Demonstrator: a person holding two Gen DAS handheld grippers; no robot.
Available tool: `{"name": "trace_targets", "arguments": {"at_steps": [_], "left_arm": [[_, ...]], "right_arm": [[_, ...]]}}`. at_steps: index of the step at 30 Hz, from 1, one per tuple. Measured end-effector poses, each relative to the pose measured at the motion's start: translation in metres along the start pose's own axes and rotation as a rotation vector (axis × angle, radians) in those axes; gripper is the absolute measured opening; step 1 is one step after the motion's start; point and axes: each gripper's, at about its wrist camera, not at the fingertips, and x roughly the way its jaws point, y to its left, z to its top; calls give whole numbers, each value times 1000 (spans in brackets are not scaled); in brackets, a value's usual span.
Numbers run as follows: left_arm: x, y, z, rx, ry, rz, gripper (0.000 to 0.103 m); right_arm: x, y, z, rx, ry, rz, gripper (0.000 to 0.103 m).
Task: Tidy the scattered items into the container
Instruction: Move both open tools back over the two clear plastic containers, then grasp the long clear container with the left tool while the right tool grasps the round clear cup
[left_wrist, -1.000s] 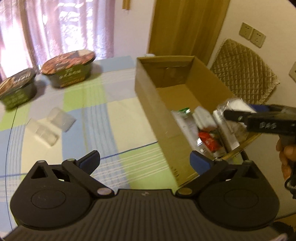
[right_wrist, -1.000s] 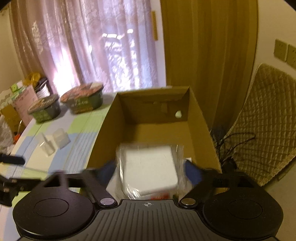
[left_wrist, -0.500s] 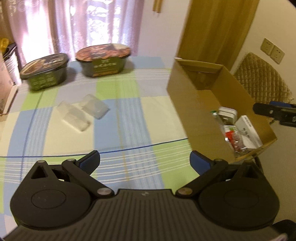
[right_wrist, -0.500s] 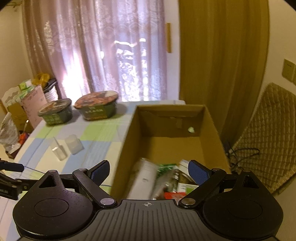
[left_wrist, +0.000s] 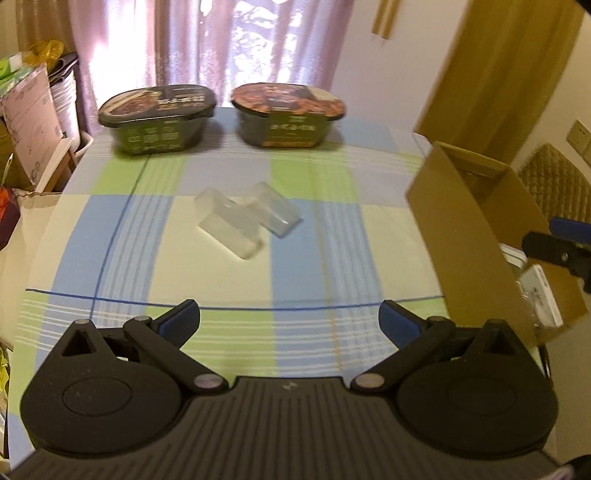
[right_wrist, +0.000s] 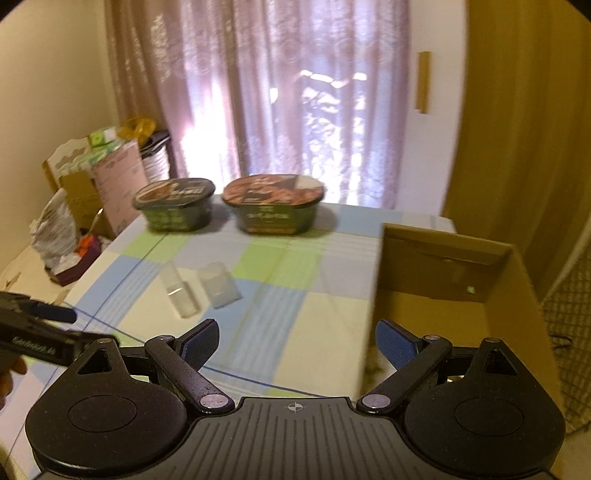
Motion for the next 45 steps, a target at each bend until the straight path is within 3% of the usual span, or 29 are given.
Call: {"name": "trace_targets", "arguments": {"at_steps": [6,14,22,31,37,40,45], "left_arm": [[32,28,10,102,20,-8,102],[75,59,30,139,38,-8,101],[115,65,55,377,12,-93,101],[153,74,66,526,27,-195,101],[168,76,70,569,24,-234,94],[174,76,71,573,34,-243,82],[165,76,65,568,42,-222,82]], "right_arm": [[43,27,6,-68,35,48,97],[108,51,4,-175,94,77,97],[160,60,-8,-234,168,114,97],[198,63,-12,-287,215,135,97],[209,62,-13,-305,232,115,97],[216,61,-14,-311,241,112,97],[232,62,-10,-312,248,139,97]]}}
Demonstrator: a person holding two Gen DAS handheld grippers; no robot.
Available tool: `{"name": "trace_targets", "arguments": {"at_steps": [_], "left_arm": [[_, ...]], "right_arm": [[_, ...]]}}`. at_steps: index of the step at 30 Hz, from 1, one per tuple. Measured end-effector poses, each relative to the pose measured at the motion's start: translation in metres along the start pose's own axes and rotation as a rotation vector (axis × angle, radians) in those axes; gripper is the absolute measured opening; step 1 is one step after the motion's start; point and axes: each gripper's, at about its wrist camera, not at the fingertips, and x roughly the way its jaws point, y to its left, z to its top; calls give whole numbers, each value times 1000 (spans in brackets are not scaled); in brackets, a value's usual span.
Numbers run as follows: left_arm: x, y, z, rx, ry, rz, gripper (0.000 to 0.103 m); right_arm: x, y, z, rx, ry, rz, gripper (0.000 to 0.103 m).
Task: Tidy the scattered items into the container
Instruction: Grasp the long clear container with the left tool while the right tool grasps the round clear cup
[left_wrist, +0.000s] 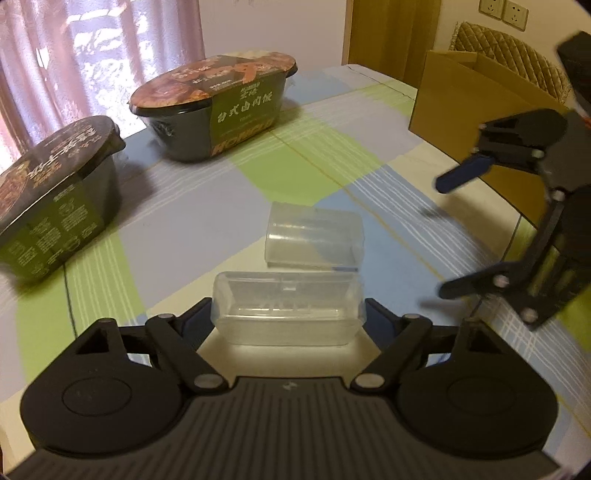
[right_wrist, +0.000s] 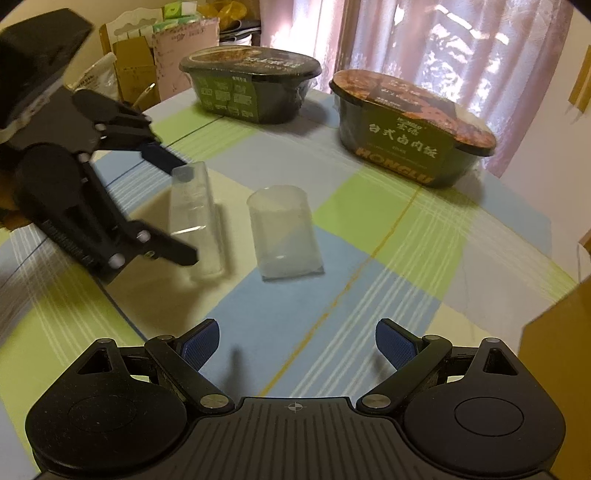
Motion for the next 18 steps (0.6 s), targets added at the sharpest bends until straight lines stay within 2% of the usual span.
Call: {"name": "trace_targets", "arguments": {"at_steps": [9,17,18], "left_arm": [[-50,-17,-46,-60,-29,19,82],[-66,-29,-69,-139,-48,29,82],[-66,-30,-71,-146,-47,31,82]], "right_arm": [[37,-11,35,25,-54,47,96],[69,-5,54,-10,-27,47,96],[71,-6,54,6,-16,50,76]]}}
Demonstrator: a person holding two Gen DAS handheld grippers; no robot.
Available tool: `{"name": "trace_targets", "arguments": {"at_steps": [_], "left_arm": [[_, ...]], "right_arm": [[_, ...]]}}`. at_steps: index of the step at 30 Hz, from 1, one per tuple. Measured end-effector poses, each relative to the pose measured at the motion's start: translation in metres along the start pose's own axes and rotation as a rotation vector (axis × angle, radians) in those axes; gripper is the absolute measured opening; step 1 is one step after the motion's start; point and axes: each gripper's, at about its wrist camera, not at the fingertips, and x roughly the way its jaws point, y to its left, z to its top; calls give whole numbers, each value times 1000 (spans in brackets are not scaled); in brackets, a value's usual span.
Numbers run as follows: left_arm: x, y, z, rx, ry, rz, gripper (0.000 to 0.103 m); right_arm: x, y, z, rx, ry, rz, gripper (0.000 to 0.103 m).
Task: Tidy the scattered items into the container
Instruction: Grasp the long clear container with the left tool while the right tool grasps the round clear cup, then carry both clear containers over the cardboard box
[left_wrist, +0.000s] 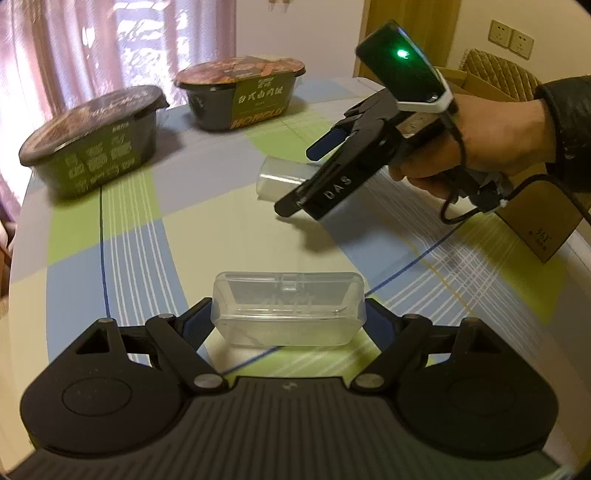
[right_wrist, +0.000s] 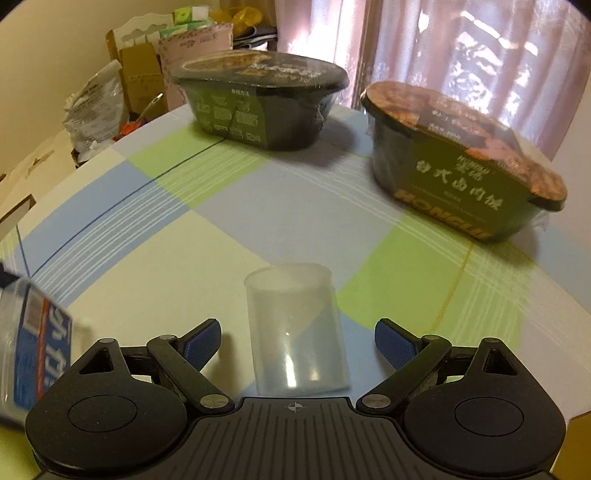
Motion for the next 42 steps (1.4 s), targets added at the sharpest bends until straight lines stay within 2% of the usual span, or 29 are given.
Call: {"name": "trace_targets", "arguments": {"at_steps": [1,2,9,19,24,35,42], "left_arm": [[-1,-1,-2,-5,-1,4,82],[-1,-2,-3,-11,-1,7,82],[-10,-13,-14,-72,-4,17,82],[-40,-65,-30,-97,35,20,82],[-70,-102,-36,-108,28,23,82],[-144,-178,-50,-184,-4,29,82],[-175,-213,-45,-158,-37,52,82]], "right_arm": [[1,-1,0,18,8,7,68],[-1,-1,0,34,8,-2,55],[-41,17,-26,101,8,-61,55],[-163,68,-132,365,2,-62,55],[-226,96,-170,445,-6,-80,55],[-349,115,-210,500,-117,-170,55],[-401,115,-236,528,-184,-212,55]]}}
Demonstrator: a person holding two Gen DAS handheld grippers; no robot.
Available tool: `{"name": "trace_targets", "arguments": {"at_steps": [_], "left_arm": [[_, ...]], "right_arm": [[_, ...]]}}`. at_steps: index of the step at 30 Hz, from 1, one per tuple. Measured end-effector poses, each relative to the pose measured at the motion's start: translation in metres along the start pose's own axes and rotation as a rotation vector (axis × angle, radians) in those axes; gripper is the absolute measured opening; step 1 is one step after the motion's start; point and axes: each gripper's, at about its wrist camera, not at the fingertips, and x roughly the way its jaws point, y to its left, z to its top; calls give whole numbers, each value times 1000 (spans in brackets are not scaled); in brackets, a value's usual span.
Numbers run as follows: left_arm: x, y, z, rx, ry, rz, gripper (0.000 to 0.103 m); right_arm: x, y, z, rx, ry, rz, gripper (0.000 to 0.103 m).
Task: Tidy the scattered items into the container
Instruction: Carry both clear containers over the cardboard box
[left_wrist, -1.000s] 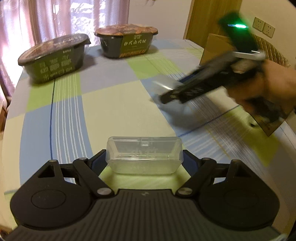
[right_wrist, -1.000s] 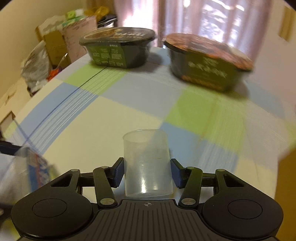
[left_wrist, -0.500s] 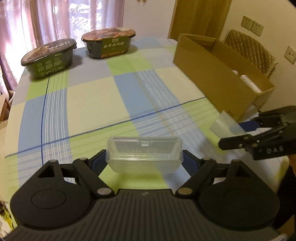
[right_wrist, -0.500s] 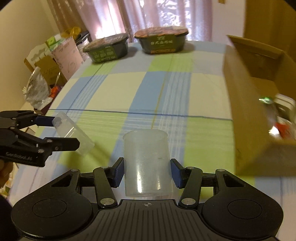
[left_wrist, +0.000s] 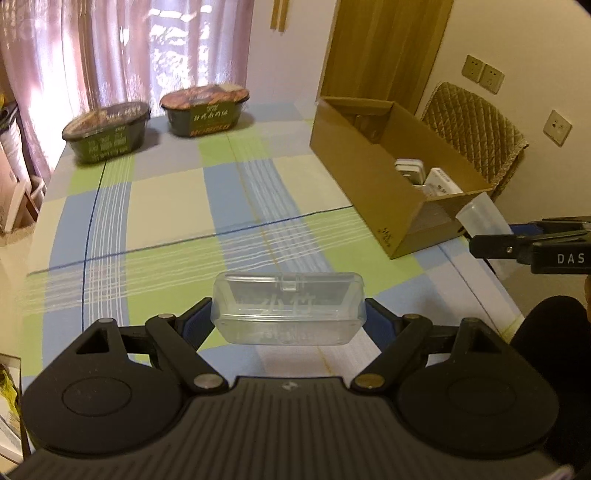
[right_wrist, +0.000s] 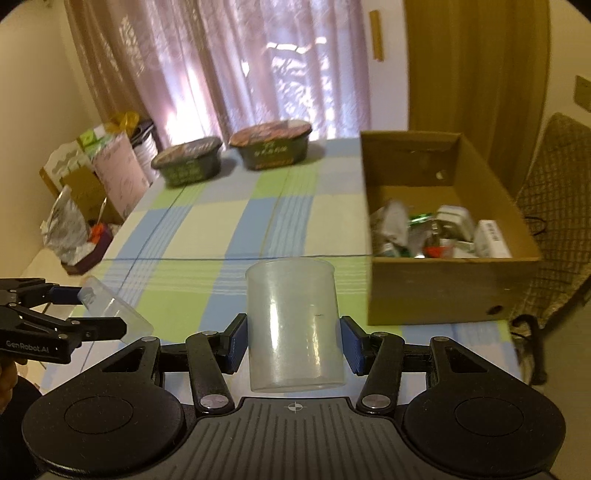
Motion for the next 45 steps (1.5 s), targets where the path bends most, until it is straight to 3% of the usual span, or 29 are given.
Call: {"name": "trace_targets", "arguments": {"at_steps": [14,28,37,45], "left_arm": [[-9,-57,11,95,-2,-27,82],[38,-105,45,165,27,-87,82],[72,-128,81,195,19,-131,82],[103,-152,139,212,-61,-164,82]], "right_arm": [[-53,-42,-8,78,-92,-33,55],[-48,-94,-3,144,-101,-73,55],[-31,-125,21,143,-112,-96,55],[-4,-169,71,130,-122,-119,55]]}}
